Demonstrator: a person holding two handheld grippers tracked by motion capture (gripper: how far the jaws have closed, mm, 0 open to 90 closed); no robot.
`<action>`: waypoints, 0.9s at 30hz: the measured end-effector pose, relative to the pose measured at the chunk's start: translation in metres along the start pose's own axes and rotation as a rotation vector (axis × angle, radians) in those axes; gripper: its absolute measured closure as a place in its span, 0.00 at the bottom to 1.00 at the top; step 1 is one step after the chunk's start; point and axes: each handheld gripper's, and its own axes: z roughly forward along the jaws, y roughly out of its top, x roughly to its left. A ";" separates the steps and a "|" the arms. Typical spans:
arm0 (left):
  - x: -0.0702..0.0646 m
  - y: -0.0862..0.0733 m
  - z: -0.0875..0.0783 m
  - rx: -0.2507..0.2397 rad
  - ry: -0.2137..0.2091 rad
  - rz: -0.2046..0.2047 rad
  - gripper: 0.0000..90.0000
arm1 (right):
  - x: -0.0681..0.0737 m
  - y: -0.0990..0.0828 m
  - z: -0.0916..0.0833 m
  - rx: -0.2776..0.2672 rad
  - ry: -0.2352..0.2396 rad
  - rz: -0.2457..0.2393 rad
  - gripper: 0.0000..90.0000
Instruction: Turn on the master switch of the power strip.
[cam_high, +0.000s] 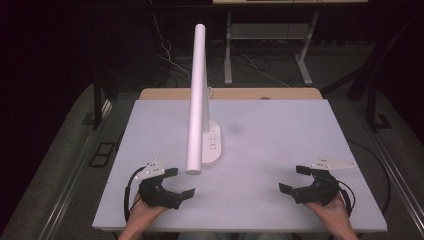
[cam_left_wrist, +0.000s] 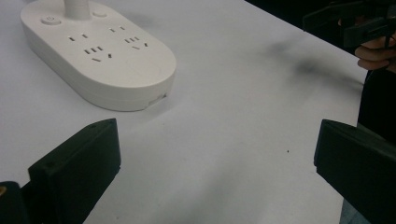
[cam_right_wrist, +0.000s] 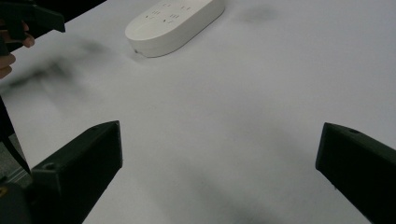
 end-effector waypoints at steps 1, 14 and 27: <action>0.000 0.000 0.000 -0.002 -0.002 0.003 0.00 | 0.000 0.000 0.000 0.000 0.001 0.001 0.00; -0.001 0.000 0.000 -0.003 -0.011 0.000 0.00 | 0.001 -0.001 0.001 0.020 0.008 -0.010 0.00; 0.001 0.006 -0.001 0.019 -0.029 0.003 0.00 | 0.001 -0.002 0.000 0.021 0.015 -0.007 0.00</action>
